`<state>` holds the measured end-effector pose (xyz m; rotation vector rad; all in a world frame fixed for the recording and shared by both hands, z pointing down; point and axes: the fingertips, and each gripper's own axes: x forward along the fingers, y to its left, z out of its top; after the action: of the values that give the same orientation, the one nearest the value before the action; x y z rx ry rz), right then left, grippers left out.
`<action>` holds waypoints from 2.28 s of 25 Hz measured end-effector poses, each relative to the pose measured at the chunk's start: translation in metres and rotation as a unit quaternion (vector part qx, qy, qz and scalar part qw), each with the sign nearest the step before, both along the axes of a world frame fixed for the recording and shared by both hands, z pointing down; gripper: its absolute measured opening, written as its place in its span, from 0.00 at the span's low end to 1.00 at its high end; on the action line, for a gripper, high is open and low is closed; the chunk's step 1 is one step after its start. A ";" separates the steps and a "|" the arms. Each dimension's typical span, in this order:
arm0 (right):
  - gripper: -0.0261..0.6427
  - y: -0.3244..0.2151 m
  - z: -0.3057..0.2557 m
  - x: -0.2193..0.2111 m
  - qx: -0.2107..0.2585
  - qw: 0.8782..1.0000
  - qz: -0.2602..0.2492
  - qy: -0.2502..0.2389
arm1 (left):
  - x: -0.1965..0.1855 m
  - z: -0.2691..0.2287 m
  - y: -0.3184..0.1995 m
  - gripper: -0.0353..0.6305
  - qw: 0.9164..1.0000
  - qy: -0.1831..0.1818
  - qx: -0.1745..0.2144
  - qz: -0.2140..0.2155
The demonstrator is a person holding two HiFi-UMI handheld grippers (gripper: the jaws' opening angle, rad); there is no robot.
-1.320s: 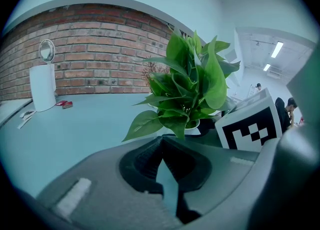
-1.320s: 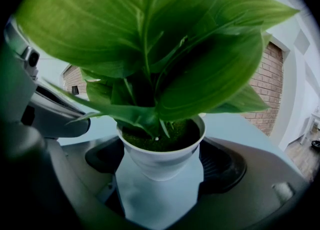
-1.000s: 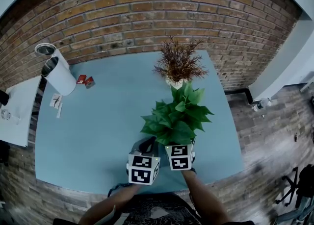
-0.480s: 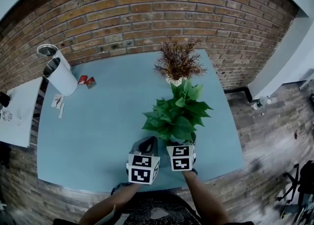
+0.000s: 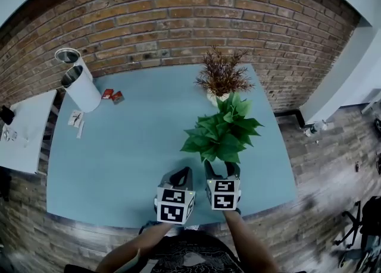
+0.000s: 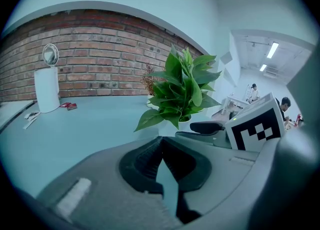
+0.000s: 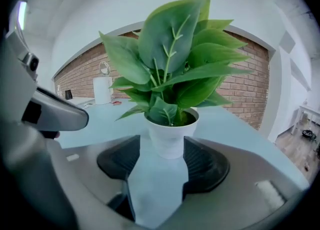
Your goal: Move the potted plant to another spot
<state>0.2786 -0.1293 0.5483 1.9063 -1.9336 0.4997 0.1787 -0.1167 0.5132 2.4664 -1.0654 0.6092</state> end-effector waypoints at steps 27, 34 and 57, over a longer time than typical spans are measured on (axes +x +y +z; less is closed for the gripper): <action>0.05 0.060 -0.055 -0.114 0.037 0.997 -0.067 -0.011 | -0.083 -0.013 0.047 0.05 0.999 0.013 0.018 -0.036; 0.05 0.076 -0.061 -0.135 0.035 0.995 -0.086 -0.020 | -0.096 -0.016 0.060 0.05 0.999 0.018 0.024 -0.045; 0.05 0.100 -0.069 -0.157 0.032 0.992 -0.113 -0.041 | -0.116 -0.023 0.083 0.05 0.997 0.018 0.037 -0.061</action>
<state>0.1214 -0.0291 0.4797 1.6974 -2.2100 0.4599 0.0631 -0.0333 0.4899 2.4435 -1.2341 0.4932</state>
